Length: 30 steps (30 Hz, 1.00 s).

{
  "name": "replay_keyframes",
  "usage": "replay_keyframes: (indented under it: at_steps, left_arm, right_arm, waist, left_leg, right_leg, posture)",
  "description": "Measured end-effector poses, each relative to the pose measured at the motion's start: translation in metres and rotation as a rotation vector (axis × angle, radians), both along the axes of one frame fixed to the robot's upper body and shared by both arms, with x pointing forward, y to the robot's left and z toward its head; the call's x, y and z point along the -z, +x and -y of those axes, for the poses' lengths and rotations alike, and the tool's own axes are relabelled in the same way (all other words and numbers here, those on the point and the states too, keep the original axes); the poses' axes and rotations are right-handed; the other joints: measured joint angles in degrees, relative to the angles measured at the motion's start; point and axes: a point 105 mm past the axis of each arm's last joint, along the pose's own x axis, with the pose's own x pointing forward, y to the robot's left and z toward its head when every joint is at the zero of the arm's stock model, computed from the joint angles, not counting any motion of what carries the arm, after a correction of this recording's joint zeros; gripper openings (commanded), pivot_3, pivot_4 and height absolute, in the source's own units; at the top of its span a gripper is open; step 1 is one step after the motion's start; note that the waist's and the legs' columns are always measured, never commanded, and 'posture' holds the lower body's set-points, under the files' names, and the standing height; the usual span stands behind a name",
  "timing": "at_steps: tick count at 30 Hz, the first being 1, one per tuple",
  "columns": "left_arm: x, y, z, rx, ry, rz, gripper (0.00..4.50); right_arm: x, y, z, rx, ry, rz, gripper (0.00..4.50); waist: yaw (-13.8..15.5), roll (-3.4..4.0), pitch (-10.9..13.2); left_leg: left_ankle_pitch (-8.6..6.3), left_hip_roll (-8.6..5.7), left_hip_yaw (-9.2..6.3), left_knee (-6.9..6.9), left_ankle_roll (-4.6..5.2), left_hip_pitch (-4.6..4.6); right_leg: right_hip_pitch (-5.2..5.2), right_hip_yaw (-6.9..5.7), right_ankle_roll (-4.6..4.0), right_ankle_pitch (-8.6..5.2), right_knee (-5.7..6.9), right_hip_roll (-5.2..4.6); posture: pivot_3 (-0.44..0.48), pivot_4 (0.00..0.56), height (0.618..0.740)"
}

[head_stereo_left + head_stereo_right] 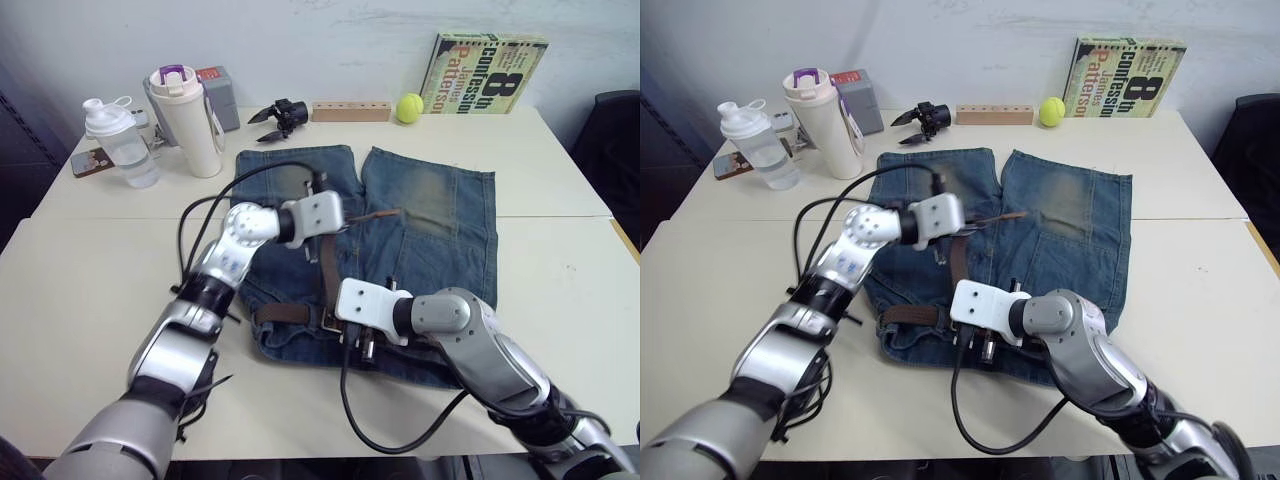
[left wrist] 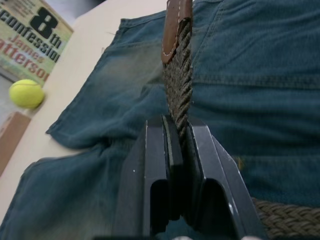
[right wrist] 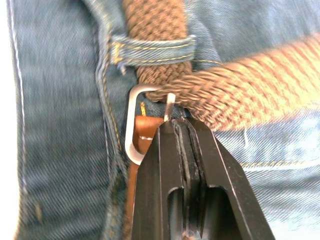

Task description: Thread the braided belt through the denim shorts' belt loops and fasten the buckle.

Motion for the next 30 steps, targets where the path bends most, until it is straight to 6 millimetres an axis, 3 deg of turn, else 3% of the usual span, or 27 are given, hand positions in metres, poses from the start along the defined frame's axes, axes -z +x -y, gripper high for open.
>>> replay_keyframes:
  at_steps: [7,11,16,20,30]
  left_arm:
    - [0.002,-0.004,-0.016,0.0,0.075,0.05,0.0]
    - [0.006,-0.004,-0.019,-0.011,0.07,0.03,0.0]
    - [0.008,-0.004,-0.017,-0.025,0.042,-0.006,0.0]
    - [0.008,-0.004,-0.012,-0.022,0.022,-0.025,0.0]
    - [0.008,-0.004,-0.012,-0.025,0.019,-0.054,0.0]
  right_arm:
    - [-0.021,-0.01,0.016,0.08,0.114,0.021,0.07]
    - [-0.025,-0.019,0.021,0.086,0.158,0.031,1.38]
    - [-0.001,-0.033,0.029,0.038,0.053,0.049,3.58]
    - [0.022,-0.045,0.032,-0.017,-0.081,0.114,3.58]
    - [0.009,-0.035,0.021,0.031,-0.201,0.543,3.58]
  waist:
    - [0.3,0.22,0.3]
    - [0.3,0.21,0.3]
    - [0.3,0.14,0.4]
    - [0.3,0.01,0.5]
    - [0.3,-0.02,0.5]
  left_leg:
    - [0.05,-0.01,0.16,-0.13,0.03,-0.04]
    - [0.07,-0.02,0.2,-0.15,0.04,-0.06]
    - [0.09,-0.06,0.57,-0.1,0.07,-0.06]
    - [0.12,-0.08,0.72,-0.07,0.08,-0.08]
    - [0.21,-0.08,0.69,0.03,0.05,-0.09]
  right_leg:
    - [-0.23,-0.06,0.0,0.0,0.09,-0.01]
    - [-0.29,-0.03,0.01,0.0,0.11,-0.02]
    - [-0.33,-0.02,0.02,0.0,0.23,-0.09]
    - [-0.43,0.03,0.04,-0.02,0.39,-0.17]
    - [-0.46,0.04,0.04,-0.02,0.51,-0.18]
  posture:
    - [0.0,0.15,0.657]
    - [0.0,0.15,0.657]
    - [0.0,0.15,0.657]
    - [0.0,0.15,0.657]
    - [0.0,0.15,0.657]
